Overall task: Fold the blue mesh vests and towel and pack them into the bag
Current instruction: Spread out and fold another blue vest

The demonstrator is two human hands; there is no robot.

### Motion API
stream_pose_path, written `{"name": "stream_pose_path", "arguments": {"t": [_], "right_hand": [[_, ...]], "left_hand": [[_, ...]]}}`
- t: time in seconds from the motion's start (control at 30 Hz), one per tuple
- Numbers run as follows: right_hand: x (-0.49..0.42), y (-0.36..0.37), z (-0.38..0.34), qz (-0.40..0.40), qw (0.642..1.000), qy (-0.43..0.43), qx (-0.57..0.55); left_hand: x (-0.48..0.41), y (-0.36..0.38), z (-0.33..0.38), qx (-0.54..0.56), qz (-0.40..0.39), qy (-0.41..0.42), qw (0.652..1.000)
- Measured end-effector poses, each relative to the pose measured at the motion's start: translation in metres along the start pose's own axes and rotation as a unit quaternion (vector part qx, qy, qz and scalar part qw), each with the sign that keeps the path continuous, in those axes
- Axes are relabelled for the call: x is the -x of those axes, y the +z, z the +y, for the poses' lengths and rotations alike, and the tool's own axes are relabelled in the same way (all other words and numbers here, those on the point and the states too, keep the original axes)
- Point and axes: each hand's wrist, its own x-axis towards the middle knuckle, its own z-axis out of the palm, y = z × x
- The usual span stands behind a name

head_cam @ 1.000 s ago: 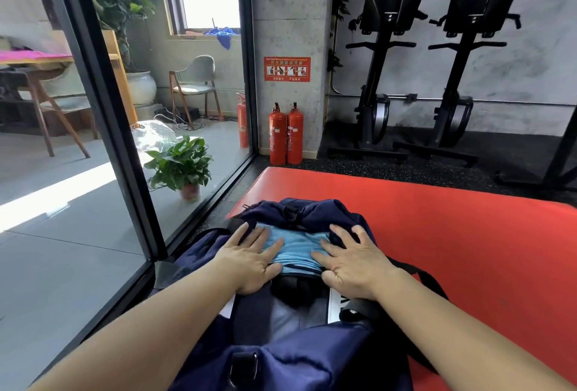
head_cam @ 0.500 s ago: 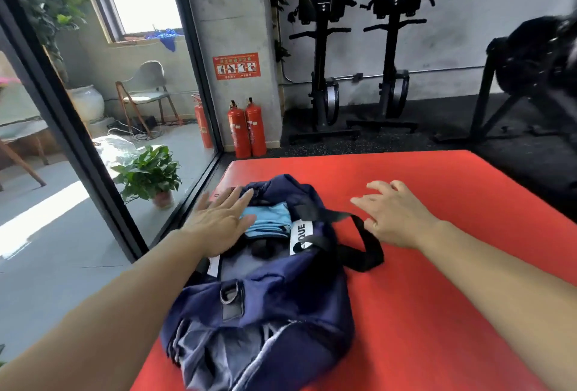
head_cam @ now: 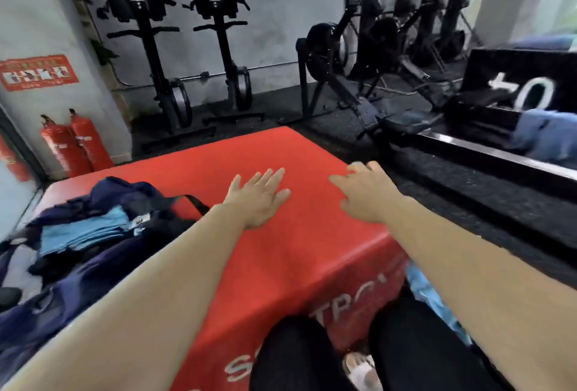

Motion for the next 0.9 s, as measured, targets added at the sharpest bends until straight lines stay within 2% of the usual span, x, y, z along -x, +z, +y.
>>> {"name": "stream_pose_path", "arguments": {"t": [0.2, 0.47, 0.73, 0.9], "right_hand": [[0.101, 0.032, 0.096, -0.044, 0.992, 0.116, 0.007], [0.219, 0.076, 0.206, -0.115, 0.961, 0.250, -0.041], [0.261, 0.137, 0.249, -0.157, 0.945, 0.278, -0.070], [0.253, 0.199, 0.268, -0.221, 0.928, 0.282, -0.103]], "left_hand": [[-0.031, 0.013, 0.132, -0.020, -0.013, 0.103, 0.994], [-0.035, 0.032, 0.278, -0.011, -0.020, 0.210, 0.978], [-0.057, 0.071, 0.350, -0.026, -0.064, 0.244, 0.967], [-0.098, 0.110, 0.374, -0.027, -0.105, 0.255, 0.961]]}}
